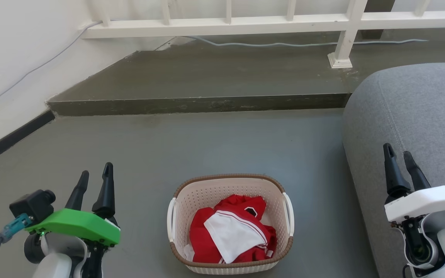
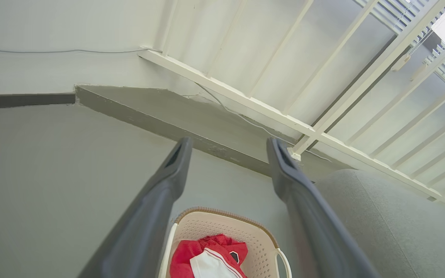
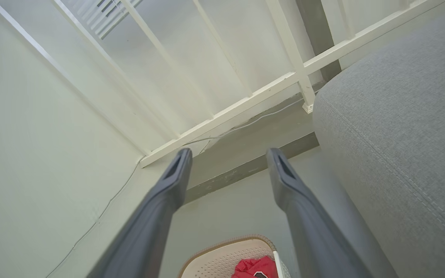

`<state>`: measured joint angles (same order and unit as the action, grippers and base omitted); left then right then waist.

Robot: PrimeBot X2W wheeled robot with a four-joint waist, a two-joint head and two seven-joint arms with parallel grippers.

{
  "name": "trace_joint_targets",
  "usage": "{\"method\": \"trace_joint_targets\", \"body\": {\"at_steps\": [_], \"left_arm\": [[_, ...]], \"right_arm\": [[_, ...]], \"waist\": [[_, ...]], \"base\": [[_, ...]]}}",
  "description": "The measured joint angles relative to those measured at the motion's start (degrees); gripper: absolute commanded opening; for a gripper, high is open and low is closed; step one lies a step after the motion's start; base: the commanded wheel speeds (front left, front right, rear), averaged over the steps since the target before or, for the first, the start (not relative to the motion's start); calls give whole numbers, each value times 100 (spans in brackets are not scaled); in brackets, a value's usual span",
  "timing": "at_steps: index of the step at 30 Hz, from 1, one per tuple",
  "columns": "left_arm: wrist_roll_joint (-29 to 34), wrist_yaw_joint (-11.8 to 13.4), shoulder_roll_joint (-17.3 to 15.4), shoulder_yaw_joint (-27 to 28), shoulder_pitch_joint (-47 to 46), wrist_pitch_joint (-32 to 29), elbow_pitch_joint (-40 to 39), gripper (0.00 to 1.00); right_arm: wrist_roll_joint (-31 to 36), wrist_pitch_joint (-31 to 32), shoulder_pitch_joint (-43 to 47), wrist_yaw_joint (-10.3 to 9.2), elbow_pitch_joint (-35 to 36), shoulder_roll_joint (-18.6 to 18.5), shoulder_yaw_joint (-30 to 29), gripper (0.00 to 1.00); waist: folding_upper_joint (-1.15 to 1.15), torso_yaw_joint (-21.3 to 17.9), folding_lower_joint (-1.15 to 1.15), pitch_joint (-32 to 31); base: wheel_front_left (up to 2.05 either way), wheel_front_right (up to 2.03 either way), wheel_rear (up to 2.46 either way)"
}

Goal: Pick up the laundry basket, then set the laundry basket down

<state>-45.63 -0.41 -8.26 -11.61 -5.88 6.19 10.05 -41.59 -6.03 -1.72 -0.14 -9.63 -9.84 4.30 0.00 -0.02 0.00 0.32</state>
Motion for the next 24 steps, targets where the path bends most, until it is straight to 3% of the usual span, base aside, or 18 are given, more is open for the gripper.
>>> {"method": "trace_joint_targets", "body": {"at_steps": [24], "left_arm": [[1823, 405, -13, -338, 74, 454, 24, 100]], "right_arm": [[1822, -442, 216, -308, -64, -74, 393, 100]], "waist": [[0, -58, 0, -40]], "base": [[0, 0, 0]]}}
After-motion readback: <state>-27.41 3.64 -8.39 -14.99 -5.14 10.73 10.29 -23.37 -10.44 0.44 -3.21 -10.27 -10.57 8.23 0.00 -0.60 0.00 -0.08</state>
